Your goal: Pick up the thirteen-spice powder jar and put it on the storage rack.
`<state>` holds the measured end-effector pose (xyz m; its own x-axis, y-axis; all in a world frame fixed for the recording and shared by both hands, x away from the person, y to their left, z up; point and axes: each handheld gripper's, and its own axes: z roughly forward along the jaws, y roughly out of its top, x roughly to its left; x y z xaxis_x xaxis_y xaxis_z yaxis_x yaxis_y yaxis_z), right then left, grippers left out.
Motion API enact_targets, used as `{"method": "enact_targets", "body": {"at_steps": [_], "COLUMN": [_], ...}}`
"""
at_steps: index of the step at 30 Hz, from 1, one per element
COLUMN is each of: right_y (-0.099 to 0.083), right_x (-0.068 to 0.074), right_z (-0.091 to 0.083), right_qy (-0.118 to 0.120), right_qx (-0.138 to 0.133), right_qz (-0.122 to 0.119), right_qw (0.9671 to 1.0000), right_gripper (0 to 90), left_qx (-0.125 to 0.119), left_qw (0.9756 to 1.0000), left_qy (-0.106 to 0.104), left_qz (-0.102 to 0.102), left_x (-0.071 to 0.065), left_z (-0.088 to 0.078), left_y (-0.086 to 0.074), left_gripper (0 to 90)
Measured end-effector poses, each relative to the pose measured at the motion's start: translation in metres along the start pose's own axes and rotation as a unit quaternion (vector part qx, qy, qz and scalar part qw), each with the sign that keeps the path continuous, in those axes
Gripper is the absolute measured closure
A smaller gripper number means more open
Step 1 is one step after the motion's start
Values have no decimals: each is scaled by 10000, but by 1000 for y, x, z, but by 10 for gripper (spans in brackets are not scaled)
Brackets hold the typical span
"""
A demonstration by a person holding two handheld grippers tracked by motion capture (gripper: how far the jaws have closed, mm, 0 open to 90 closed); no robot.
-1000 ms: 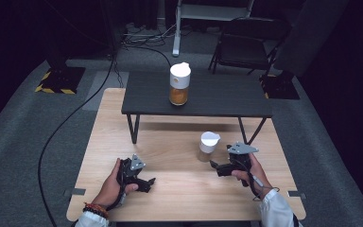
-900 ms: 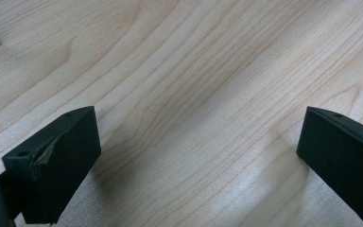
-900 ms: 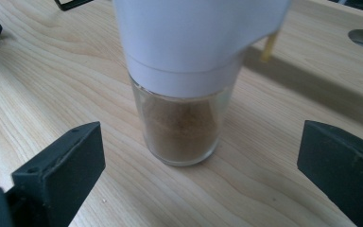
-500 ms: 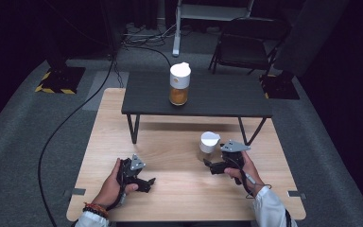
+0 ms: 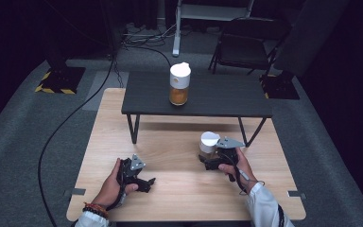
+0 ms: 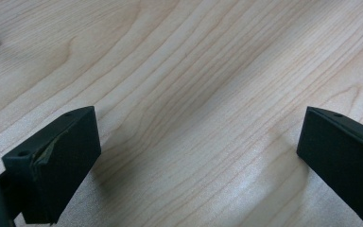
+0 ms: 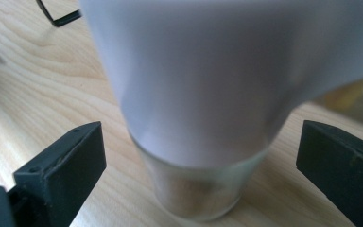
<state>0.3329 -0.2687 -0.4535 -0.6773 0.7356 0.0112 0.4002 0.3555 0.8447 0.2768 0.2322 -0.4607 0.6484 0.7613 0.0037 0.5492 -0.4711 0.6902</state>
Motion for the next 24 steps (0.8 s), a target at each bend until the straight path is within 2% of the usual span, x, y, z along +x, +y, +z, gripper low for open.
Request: {"method": "enact_targets", "body": {"at_steps": [4,15,21,24], "right_y": [1,2,-3,-4], "right_x": [0,3,6,6], "right_z": [4,11,12,11], "right_qy": [1,-56,-233,-219], "right_qx": [-45,-133,-280,-324], "right_qz": [129,273,452,506], "right_qw": [9999,9995,9983,9980], "right_gripper": [21,29,105,138], "left_qx": [-5,-5,-4,-5], "left_qw": [10000,10000,10000,10000], "left_qy": [-5,-12,-16,-17], "left_qz": [9,15,21,21], "left_x": [0,1,1,1], "left_z": [0,0,0,0], "left_y": [0,0,0,0], "left_gripper": [0,0,0,0]}}
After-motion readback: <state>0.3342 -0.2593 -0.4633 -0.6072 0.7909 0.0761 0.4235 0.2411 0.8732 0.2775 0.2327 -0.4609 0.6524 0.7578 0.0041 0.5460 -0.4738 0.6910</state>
